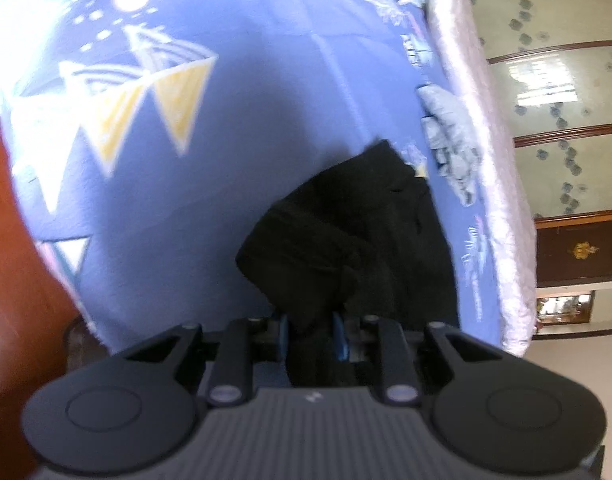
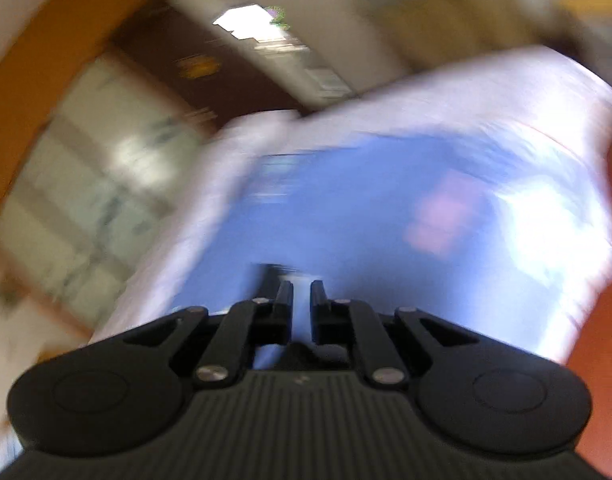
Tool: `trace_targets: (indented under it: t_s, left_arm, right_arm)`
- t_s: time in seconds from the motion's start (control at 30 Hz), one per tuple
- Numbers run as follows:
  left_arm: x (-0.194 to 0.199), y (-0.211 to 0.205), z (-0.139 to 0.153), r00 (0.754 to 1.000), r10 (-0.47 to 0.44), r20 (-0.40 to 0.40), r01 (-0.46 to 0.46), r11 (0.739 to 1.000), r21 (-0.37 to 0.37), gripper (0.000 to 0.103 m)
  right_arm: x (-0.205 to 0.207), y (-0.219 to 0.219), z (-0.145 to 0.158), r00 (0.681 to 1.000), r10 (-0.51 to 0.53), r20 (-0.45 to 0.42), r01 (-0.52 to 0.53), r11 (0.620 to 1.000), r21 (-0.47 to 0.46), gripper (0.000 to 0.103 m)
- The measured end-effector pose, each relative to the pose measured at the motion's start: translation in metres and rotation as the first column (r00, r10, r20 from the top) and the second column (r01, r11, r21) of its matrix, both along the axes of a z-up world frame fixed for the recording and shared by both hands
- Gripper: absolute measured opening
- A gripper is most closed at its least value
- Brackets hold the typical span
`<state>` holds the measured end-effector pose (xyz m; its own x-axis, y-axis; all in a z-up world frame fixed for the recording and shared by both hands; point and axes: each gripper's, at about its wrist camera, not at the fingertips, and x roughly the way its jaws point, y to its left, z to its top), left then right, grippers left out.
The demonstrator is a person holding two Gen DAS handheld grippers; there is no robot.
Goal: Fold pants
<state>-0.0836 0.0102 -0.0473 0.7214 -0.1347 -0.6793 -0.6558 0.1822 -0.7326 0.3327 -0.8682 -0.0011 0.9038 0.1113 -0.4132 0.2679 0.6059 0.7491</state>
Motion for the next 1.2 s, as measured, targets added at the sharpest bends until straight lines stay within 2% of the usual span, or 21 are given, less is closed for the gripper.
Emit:
trace_targets:
  t_s: [0.1,0.17,0.23,0.3,0.37,0.4,0.43,0.47,0.57,0.6,0.63,0.67,0.7,0.73,0.77,0.83,0.9,0.97,1.07,1.13,1.2]
  left_arm:
    - [-0.006,0.000,-0.005,1.000,0.008,0.001,-0.008,1.000,-0.024,0.020]
    - [-0.005,-0.001,-0.003,1.000,-0.004,0.001,0.004,1.000,-0.007,0.020]
    - [-0.002,-0.002,0.000,1.000,-0.012,0.001,0.012,1.000,0.009,0.020]
    - [0.001,-0.003,0.002,1.000,-0.022,-0.003,0.022,0.999,0.027,0.020]
    - [0.001,-0.002,0.002,1.000,-0.020,0.000,0.020,1.000,0.021,0.020]
    - [0.001,-0.002,0.001,1.000,-0.016,0.001,0.016,1.000,0.013,0.020]
    - [0.000,-0.001,-0.001,1.000,-0.014,0.002,0.014,1.000,0.004,0.020]
    - [0.000,0.000,-0.003,1.000,-0.013,0.003,0.013,1.000,-0.004,0.021]
    - [0.000,0.001,-0.005,1.000,-0.015,-0.001,0.015,1.000,-0.008,0.021]
    - [0.001,0.002,-0.005,1.000,-0.017,-0.002,0.017,1.000,-0.005,0.021]
    - [0.001,0.002,-0.005,1.000,-0.018,-0.002,0.018,1.000,-0.003,0.021]
    - [0.002,0.001,-0.004,1.000,-0.019,-0.003,0.019,1.000,-0.001,0.021]
    - [0.002,0.002,-0.004,1.000,-0.019,-0.003,0.019,1.000,-0.001,0.021]
    - [0.002,0.002,-0.005,1.000,-0.016,-0.002,0.016,1.000,-0.003,0.021]
    - [0.001,0.002,-0.005,1.000,-0.013,0.000,0.013,1.000,-0.006,0.021]
    - [0.000,0.002,-0.007,1.000,-0.010,0.002,0.010,1.000,-0.009,0.021]
    - [-0.001,0.002,-0.009,1.000,-0.005,0.002,0.005,1.000,-0.014,0.021]
    - [0.000,0.000,-0.011,1.000,-0.010,0.001,0.010,1.000,-0.021,0.021]
    - [0.003,-0.005,-0.012,1.000,-0.014,-0.013,0.014,1.000,-0.010,0.021]
    - [0.004,-0.006,-0.014,1.000,-0.008,-0.022,0.008,1.000,-0.012,0.021]
    - [0.003,-0.005,-0.017,1.000,-0.004,-0.023,0.004,1.000,-0.025,0.022]
  right_arm:
    - [-0.030,-0.032,-0.036,0.994,-0.105,-0.034,0.109,0.980,0.168,0.009]
    - [-0.032,-0.039,-0.041,0.990,-0.129,-0.051,0.136,0.972,0.192,0.013]
    - [-0.016,-0.036,-0.036,0.993,-0.103,-0.053,0.111,0.977,0.182,0.013]
    - [-0.024,-0.031,-0.021,0.998,-0.052,-0.044,0.058,0.987,0.147,0.020]
    - [0.002,-0.016,-0.016,0.999,-0.013,-0.048,0.017,0.997,0.073,0.050]
    - [-0.006,-0.011,-0.018,0.999,-0.004,-0.048,0.006,0.999,0.040,0.055]
    - [0.008,-0.004,-0.020,0.998,0.011,-0.055,-0.010,1.000,0.010,0.059]
    - [0.002,0.000,-0.031,0.997,0.026,-0.067,-0.026,1.000,-0.002,0.059]
    - [0.003,0.007,-0.041,0.991,0.062,-0.119,-0.065,0.998,-0.021,0.059]
    - [-0.012,0.005,-0.041,0.990,0.054,-0.131,-0.058,0.998,-0.027,0.059]
    - [0.008,0.008,-0.043,0.987,0.065,-0.145,-0.071,0.997,-0.036,0.058]
    - [-0.004,0.008,-0.038,0.983,0.079,-0.166,-0.088,0.995,-0.047,0.049]
    - [0.020,0.012,-0.040,0.970,0.109,-0.215,-0.125,0.990,-0.060,0.032]
    - [0.022,0.014,-0.037,0.957,0.132,-0.257,-0.152,0.987,-0.058,0.007]
    - [0.025,0.015,-0.032,0.956,0.141,-0.258,-0.158,0.986,-0.045,0.006]
    - [0.036,0.016,-0.010,0.977,0.132,-0.165,-0.145,0.987,-0.066,0.006]
    - [0.043,0.009,0.008,0.994,0.108,-0.033,-0.110,0.993,-0.042,0.006]
    - [0.055,0.001,0.019,0.988,0.101,0.119,-0.104,0.994,0.020,0.006]
    - [0.072,-0.002,0.021,0.959,0.120,0.257,-0.136,0.990,0.047,0.007]
    - [0.083,-0.003,0.008,0.948,0.133,0.288,-0.164,0.983,0.086,0.007]
    - [0.086,-0.005,-0.010,0.972,0.126,0.201,-0.145,0.986,0.079,0.011]
